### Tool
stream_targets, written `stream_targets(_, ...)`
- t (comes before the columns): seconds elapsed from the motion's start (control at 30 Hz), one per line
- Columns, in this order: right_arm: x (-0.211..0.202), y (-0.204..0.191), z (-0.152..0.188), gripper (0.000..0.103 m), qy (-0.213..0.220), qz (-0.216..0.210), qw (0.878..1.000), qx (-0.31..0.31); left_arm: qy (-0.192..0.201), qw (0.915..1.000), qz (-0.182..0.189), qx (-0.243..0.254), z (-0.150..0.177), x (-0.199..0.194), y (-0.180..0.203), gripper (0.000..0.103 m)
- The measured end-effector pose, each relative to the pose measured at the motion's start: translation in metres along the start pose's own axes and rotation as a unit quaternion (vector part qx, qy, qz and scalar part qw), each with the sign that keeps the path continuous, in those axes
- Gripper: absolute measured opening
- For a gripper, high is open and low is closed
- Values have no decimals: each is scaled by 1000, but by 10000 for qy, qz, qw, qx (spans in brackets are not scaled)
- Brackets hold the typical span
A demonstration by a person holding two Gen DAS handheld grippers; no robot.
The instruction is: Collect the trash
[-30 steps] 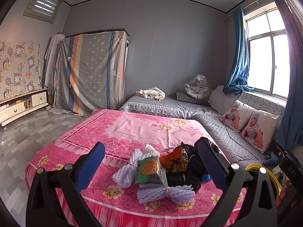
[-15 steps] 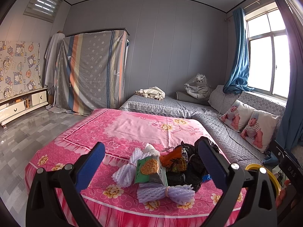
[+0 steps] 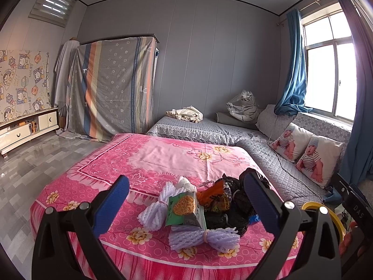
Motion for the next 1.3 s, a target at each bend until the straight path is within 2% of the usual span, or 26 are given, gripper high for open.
stream_targets(0.53,14,-5,5,95,-204,-177,9996,-12,-130,9999,93,3,1,4,-1,95)
stream_targets(0.63,20,-9,5,95,-255,-324,9991,-76,-240,9993,273,-59,3,14,-8,95)
stream_targets(0.8,46,-12,14,95,-710,-673,9952,-35,-520,9952,825,-87,13,32,-27,95)
stream_targets(0.9,60,-15,17,95,-861,-839,9927,-85,-695,9901,1171,-332,27,41,-47,95)
stream_targets(0.97,68,-17,21,95,-1009,-966,9902,-60,-721,9882,1265,-482,37,44,-59,95)
stream_targets(1.1,91,-23,38,95,-1554,-1324,9788,166,-789,9899,1173,-104,54,50,-68,95)
stream_targets(1.17,103,-25,49,95,-1815,-1341,9740,205,-857,9896,1152,-6,59,55,-70,95)
stream_targets(1.3,118,-29,60,95,-2035,-1389,9689,241,-1157,9838,1370,-75,66,69,-69,95)
Point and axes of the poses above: each gripper's, at about its wrist camera, not at the fingertips, and x roughly the way its jaws point, y to its right, z to its underside, the point moved 5 cm from there along x, roughly the way its jaws point, and after that the axes turned 12 degrees about y, right-handed, at the moved point
